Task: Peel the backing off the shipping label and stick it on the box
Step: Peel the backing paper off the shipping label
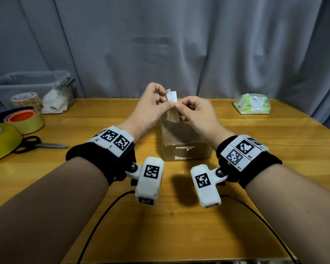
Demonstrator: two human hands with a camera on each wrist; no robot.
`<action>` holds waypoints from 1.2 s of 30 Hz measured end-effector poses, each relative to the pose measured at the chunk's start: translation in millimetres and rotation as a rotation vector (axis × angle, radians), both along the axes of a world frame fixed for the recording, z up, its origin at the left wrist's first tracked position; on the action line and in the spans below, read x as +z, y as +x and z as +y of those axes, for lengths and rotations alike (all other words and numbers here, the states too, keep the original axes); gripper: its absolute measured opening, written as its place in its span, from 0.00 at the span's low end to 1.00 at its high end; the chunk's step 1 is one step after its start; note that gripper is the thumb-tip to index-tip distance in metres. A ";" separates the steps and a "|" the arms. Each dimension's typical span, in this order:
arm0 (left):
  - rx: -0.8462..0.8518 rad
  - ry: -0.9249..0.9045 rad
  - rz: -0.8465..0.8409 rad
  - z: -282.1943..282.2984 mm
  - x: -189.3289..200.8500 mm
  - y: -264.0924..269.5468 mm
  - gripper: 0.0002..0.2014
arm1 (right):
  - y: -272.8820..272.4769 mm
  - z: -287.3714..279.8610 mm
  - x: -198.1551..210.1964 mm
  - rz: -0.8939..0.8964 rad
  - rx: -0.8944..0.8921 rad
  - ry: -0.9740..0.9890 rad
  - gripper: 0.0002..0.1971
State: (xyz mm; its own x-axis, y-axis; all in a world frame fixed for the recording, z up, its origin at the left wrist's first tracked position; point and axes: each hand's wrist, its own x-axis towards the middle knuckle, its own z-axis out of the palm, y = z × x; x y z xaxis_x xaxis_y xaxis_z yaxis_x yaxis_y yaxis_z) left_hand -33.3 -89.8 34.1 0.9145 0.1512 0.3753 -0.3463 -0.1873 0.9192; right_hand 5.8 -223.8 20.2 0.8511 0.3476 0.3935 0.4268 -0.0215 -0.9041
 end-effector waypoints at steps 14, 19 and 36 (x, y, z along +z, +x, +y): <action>0.025 -0.082 0.027 9.7 -5.6 3.8 0.13 | 7.8 -6.8 5.6 0.037 -0.079 -0.009 0.05; -0.006 -0.089 0.190 -1.8 -5.3 4.1 0.11 | 6.8 -0.4 3.8 -0.024 -0.120 0.040 0.05; 0.037 -0.025 0.132 -13.9 -8.0 2.7 0.10 | -2.4 -5.9 -0.4 0.070 0.017 0.120 0.07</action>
